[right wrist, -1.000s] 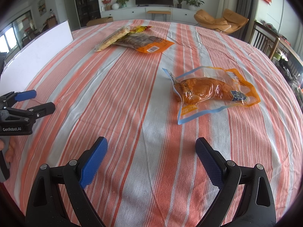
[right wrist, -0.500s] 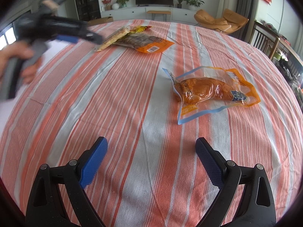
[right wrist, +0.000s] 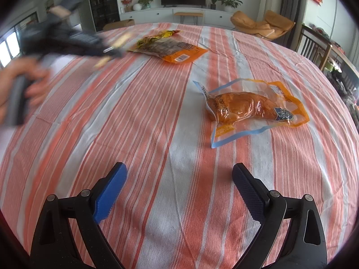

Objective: Organize snacks

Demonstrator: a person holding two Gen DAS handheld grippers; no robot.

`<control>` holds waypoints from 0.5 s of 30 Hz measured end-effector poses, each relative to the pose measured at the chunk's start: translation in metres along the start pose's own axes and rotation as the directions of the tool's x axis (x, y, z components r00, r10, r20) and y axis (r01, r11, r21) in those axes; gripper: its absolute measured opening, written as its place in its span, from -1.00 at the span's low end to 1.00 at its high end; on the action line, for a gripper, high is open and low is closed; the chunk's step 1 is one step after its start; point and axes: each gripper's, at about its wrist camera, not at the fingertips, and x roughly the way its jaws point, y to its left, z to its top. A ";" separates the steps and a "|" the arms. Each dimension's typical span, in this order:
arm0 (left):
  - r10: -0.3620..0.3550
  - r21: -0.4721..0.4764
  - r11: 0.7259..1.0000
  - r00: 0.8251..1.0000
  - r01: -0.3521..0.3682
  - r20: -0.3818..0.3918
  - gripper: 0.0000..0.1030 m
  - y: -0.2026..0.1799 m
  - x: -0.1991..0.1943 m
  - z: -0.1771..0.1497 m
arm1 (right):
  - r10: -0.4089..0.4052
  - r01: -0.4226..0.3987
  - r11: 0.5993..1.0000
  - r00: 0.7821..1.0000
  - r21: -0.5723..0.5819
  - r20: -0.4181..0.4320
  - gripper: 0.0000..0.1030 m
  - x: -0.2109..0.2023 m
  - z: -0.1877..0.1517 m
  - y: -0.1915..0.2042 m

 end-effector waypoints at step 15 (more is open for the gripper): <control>0.240 0.038 0.969 0.964 -0.245 0.115 0.92 0.002 -0.012 -0.093 | 0.000 0.000 1.000 1.000 0.000 0.000 0.89 -0.001 0.000 0.000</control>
